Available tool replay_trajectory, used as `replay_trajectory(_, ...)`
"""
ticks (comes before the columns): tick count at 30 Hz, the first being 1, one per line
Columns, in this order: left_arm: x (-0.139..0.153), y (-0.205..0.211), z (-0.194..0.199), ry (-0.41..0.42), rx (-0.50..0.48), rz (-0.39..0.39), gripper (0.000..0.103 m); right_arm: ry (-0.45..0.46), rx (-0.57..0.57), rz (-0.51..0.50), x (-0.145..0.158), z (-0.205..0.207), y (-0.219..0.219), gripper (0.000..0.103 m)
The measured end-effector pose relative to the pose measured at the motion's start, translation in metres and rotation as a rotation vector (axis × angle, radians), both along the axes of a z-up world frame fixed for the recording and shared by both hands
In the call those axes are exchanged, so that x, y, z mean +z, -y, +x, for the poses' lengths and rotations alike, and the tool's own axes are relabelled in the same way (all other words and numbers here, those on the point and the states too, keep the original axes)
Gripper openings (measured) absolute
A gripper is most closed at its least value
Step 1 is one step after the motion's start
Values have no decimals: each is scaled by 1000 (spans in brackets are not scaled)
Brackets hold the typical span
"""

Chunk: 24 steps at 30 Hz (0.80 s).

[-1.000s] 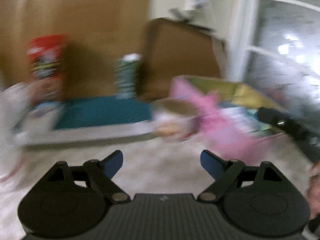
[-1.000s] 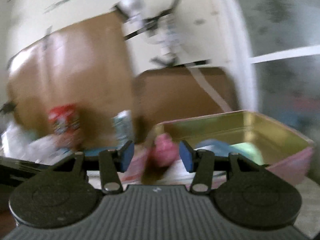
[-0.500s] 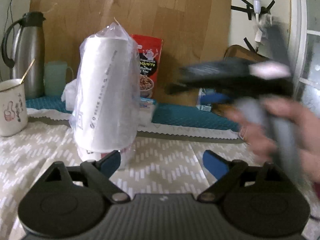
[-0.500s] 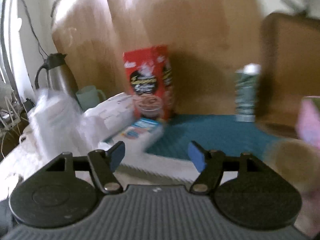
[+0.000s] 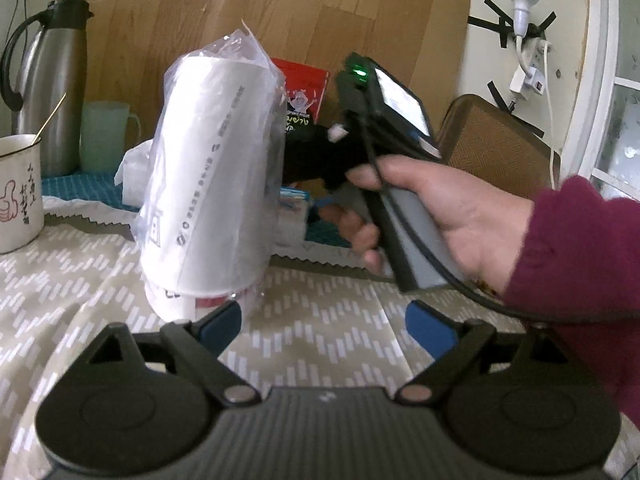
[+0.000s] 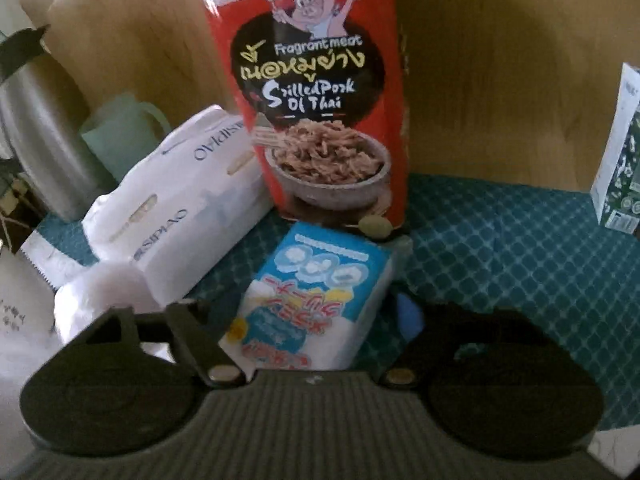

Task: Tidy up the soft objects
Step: 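Move the right tool to the blue-printed white packet and grasp it, then carry the blue-printed packet with the right gripper over the pink tin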

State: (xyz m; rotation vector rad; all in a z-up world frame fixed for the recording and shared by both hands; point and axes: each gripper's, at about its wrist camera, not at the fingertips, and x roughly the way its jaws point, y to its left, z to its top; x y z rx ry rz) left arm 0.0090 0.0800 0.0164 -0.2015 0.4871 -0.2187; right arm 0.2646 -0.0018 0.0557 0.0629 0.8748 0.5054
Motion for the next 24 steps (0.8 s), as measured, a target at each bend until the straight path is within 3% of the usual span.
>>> replay_trajectory(9,0,-2,1,-11,8,-15,94,25,-40,5,-3,-47,87,75)
replay_trajectory(18,-4,-2,5,-64,-30,-34,94,49,183,46,-7,-171,180,77)
replay_trajectory(21,-4,6,7,-91,-69,1,94,61,178,88,-9,-201,195,82)
replay_trajectory(24,-2,18,5,-119,-98,11,94,163,124,99,-11,-234,214,98)
